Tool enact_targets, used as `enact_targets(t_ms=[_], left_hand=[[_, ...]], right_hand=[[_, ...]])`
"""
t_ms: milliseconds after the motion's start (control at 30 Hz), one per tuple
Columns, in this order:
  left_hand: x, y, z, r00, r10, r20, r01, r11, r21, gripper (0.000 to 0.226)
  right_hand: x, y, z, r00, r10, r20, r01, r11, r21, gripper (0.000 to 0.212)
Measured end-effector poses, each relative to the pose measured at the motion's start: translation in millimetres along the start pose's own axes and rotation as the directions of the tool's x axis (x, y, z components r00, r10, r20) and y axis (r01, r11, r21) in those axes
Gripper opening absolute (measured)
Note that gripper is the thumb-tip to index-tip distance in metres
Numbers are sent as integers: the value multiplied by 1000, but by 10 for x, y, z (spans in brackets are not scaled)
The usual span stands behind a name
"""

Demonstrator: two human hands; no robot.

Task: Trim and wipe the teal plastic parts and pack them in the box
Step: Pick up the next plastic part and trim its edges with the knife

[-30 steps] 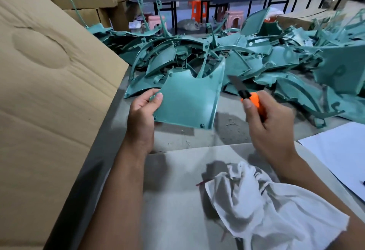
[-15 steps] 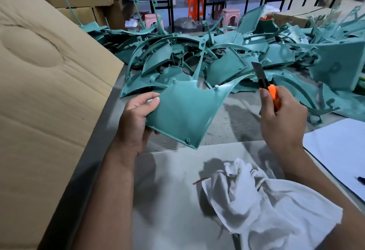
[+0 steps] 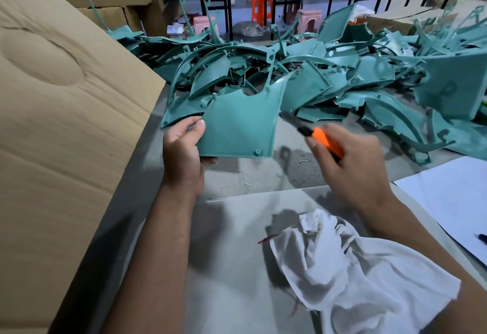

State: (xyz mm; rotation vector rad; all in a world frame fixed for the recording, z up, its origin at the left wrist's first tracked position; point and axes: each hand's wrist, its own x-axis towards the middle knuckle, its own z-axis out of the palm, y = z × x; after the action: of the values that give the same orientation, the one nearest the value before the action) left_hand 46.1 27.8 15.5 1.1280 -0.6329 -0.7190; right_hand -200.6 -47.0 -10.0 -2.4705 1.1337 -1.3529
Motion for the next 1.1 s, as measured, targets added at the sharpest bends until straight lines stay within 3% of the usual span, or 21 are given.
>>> enact_targets(t_ms=[100,167,333,433,733,1100], left_hand=[[25,-10,3,1000,6,-10,-6,1000,-7,25],[30,-22,0,1000,15,-4,-14,1000,10,27],[48,-55,-28,1000,20,19,-21,999,39,24],[50,-95,8,1000,9,24,-10,999,49,16],[63,-122,54,999,-35,-40,34,999,-29,20],[59,-201,170,983,-45,-178,34,997,-69,18]], right_hand=[[-35,-91,20,988,-102,118,98,994,38,27],[-57,-157,74,987,-81,137,72,995,65,27],[-33,-97,91,992,93,-83,-90,995,35,31],[-15,-25,54,986,119,-119,-111,991,70,32],[-16,-86,57,995,-95,-18,97,984,150,21],[-5,-123,-27,975,-179,131,137,951,277,19]])
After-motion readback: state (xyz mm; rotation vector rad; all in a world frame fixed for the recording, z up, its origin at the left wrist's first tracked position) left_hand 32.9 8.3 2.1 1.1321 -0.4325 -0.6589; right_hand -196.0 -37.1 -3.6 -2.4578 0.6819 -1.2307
